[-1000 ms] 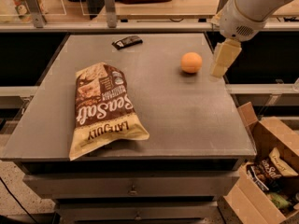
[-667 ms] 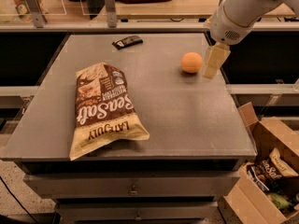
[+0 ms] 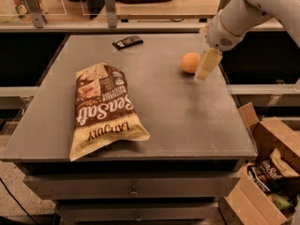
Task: Move orange near rxbar chocolate
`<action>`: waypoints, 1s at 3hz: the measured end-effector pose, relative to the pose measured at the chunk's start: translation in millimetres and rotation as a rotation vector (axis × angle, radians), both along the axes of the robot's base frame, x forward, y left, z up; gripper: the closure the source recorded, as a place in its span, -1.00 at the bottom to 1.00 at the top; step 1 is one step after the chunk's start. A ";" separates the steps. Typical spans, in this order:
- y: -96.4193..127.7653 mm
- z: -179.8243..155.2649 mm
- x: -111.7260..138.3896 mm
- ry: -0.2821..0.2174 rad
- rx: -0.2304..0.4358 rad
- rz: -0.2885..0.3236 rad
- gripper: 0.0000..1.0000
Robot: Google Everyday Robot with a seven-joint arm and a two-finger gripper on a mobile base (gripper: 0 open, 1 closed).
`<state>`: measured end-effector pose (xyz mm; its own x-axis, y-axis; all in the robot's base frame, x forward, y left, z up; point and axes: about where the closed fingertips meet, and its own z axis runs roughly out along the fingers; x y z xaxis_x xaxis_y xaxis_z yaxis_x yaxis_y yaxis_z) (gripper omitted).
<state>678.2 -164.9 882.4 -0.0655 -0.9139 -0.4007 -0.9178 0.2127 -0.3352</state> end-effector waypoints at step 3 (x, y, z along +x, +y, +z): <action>1.8 -35.0 28.0 0.036 0.094 -0.028 -0.66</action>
Offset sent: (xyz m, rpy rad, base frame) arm 0.0333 -0.0067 -0.0330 0.1075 0.0257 -0.0523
